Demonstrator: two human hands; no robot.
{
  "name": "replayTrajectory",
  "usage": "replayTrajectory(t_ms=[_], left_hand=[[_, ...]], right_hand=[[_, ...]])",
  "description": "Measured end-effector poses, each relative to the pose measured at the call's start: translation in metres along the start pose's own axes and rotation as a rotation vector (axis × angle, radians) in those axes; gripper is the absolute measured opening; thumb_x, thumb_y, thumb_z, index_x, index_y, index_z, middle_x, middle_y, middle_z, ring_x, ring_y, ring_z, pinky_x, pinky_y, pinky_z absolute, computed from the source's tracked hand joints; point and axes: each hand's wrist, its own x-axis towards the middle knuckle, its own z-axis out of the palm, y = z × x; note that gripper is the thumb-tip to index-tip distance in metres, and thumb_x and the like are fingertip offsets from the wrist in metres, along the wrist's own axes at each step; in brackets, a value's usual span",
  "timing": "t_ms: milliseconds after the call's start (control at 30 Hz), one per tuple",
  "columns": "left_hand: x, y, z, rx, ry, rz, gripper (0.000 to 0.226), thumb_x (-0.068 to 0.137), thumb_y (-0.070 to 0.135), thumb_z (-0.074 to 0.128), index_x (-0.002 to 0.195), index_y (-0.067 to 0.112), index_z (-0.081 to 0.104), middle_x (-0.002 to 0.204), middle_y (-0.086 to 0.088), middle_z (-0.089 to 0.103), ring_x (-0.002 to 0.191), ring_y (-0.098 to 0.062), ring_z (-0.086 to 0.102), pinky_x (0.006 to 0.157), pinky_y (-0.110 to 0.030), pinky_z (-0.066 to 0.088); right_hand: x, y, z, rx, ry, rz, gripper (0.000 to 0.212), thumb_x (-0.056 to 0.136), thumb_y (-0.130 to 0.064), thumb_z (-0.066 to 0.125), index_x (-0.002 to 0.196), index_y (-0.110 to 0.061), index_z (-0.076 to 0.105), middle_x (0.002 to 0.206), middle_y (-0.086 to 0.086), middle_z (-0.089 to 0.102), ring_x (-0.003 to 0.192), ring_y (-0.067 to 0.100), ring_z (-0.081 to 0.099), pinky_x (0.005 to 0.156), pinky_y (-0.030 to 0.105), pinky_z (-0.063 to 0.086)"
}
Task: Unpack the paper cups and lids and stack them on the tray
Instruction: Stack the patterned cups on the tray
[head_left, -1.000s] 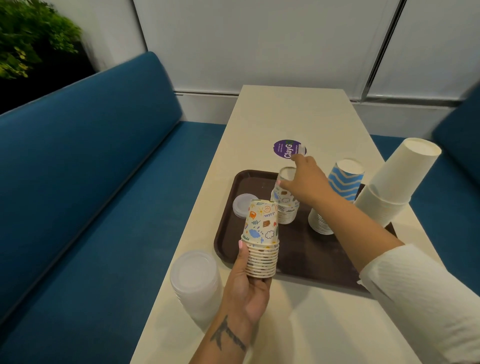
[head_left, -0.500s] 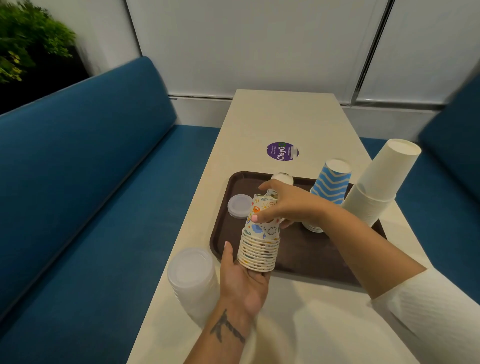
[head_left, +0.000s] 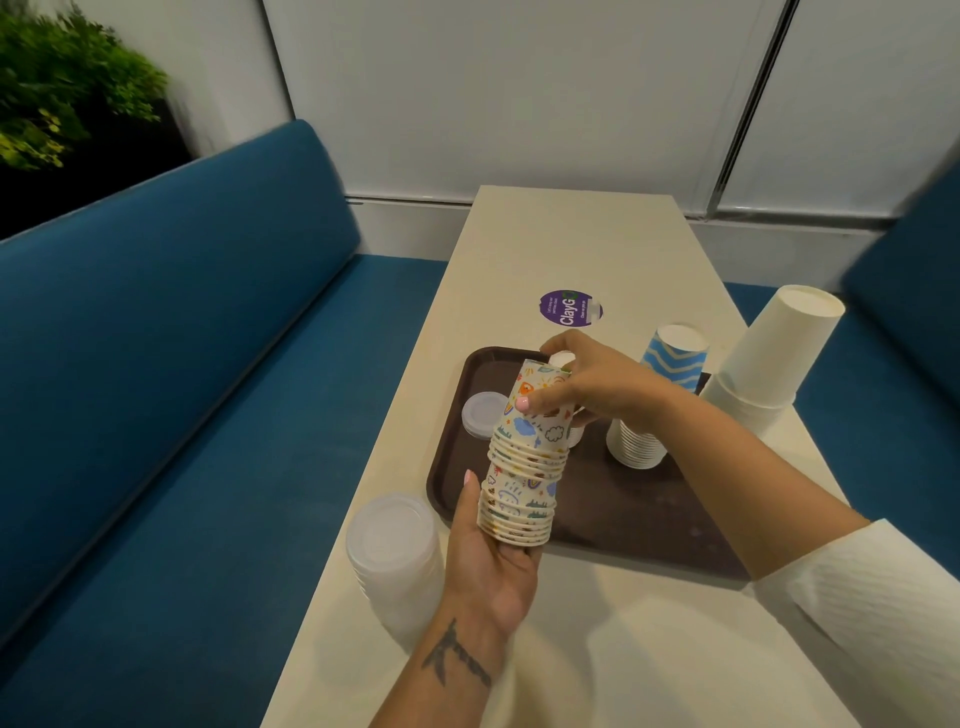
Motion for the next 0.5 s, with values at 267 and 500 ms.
replayTrajectory(t_ms=[267,500], left_hand=[[0.002,-0.004,0.005,0.040,-0.006,0.045,0.060,0.076,0.038,0.061,0.129,0.009,0.058,0.122,-0.018,0.065,0.108,-0.031,0.063,0.083,-0.035,0.055],[0.001,-0.005,0.014,0.081,-0.015,0.110,0.046,0.080,0.033,0.060,0.121,0.012,0.063,0.103,-0.010,0.073,0.090,-0.023,0.068,0.084,-0.032,0.050]], right_hand=[[-0.001,-0.006,-0.006,-0.010,-0.005,-0.014,0.075,0.067,-0.035,0.083,0.128,-0.023,0.040,0.119,0.008,0.058,0.102,0.026,0.062,0.086,0.042,0.056],[-0.004,-0.007,-0.001,-0.046,-0.045,-0.024,0.074,0.071,-0.033,0.082,0.131,-0.023,0.040,0.118,0.004,0.055,0.102,0.023,0.061,0.086,0.038,0.056]])
